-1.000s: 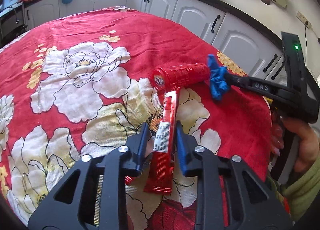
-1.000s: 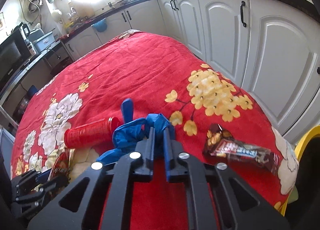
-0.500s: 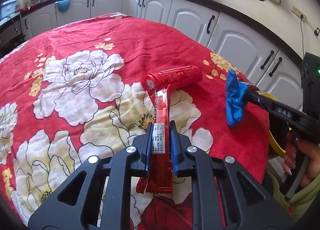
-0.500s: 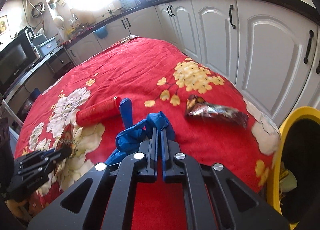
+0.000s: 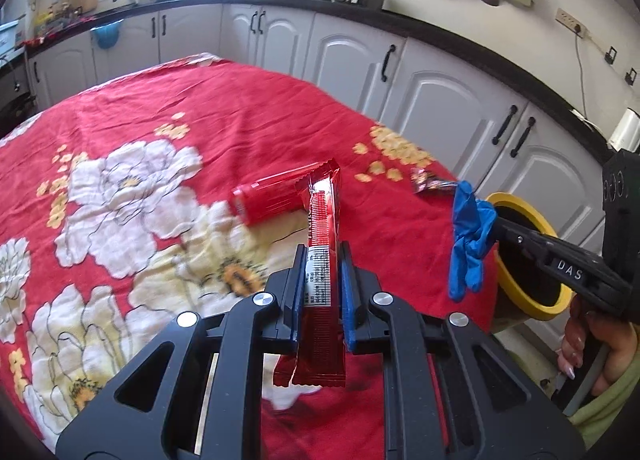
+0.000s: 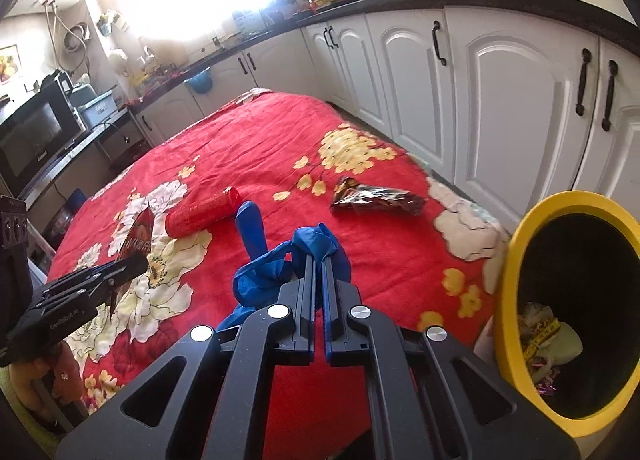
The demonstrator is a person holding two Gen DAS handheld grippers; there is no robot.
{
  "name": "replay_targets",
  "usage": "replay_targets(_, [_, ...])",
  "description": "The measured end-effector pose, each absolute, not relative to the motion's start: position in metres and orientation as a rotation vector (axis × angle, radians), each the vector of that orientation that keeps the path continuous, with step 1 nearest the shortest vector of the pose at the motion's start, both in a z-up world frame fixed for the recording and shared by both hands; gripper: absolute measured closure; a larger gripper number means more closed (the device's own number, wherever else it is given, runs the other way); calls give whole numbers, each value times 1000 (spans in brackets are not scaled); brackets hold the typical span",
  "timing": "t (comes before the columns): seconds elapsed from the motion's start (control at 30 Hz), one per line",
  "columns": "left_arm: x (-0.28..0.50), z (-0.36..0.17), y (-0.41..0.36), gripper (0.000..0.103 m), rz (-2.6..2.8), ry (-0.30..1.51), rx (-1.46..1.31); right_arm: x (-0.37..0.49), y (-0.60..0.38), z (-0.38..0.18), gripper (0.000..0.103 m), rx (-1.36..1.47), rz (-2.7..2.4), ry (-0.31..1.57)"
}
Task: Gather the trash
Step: 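Carry the red wrapper and blue glove over the yellow-rimmed bin with both tools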
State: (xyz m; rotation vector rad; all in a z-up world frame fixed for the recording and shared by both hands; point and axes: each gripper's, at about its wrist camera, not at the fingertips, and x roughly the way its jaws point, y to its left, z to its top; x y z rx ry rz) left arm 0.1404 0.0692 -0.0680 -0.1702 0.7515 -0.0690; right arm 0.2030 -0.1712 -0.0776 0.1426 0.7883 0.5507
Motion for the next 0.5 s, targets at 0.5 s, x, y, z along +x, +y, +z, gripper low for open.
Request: replay_targets(0.5, [153, -50, 9, 93, -176, 716, -149, 194, -243, -66, 100, 202, 417, 725])
